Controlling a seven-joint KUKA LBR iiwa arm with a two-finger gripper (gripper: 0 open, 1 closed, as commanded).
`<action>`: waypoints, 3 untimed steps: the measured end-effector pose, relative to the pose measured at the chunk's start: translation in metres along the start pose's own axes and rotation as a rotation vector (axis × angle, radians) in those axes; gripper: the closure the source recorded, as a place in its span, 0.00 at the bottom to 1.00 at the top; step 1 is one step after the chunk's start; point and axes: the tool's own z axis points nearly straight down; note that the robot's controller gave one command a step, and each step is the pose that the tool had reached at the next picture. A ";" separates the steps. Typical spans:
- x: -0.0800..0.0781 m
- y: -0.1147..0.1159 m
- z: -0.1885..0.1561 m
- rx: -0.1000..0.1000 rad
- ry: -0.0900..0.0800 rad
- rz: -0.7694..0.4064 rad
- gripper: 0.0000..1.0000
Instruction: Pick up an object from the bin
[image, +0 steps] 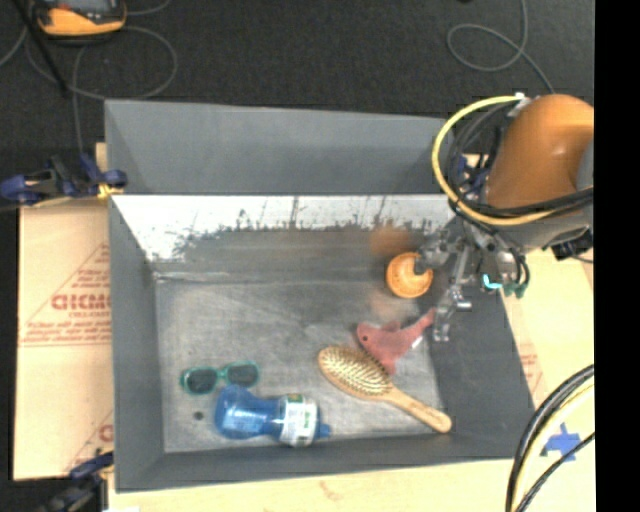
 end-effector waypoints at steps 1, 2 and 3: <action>-0.002 0.000 -0.005 0.001 -0.008 -0.002 0.00; -0.008 0.000 0.037 0.003 -0.016 -0.004 0.00; -0.013 -0.006 0.128 0.002 -0.013 -0.073 1.00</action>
Offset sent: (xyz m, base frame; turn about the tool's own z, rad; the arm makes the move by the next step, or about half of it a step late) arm 0.0114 0.0036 -0.1028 -0.0038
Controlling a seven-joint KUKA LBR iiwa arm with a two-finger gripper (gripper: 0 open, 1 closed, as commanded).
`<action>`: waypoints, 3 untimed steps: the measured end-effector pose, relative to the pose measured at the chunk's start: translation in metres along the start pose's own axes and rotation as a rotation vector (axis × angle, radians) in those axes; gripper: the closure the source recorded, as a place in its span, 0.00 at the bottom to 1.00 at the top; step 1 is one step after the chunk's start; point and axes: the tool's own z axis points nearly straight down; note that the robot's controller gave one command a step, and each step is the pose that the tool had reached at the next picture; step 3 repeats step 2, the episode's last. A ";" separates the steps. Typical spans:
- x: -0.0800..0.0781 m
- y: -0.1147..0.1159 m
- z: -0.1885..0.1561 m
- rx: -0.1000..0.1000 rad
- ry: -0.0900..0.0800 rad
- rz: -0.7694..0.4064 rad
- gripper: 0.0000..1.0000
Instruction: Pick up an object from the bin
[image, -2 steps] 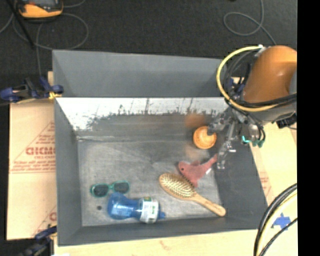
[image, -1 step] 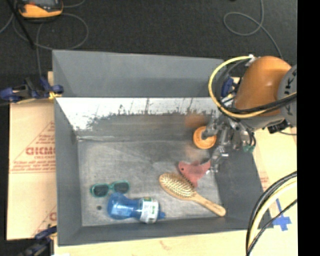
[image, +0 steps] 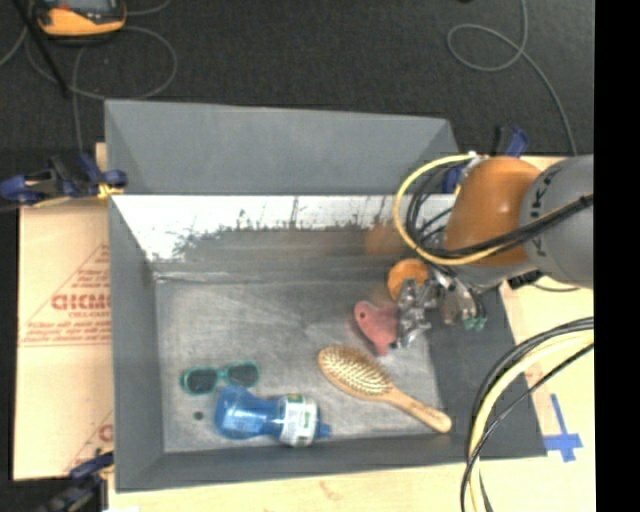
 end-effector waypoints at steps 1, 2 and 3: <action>0.000 0.000 0.000 0.000 0.000 -0.001 1.00; 0.006 -0.001 -0.162 -0.002 0.000 0.068 1.00; 0.006 -0.001 -0.162 -0.002 0.000 0.068 1.00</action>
Offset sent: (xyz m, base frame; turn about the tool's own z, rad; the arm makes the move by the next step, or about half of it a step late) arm -0.0100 -0.0004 0.1586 0.0703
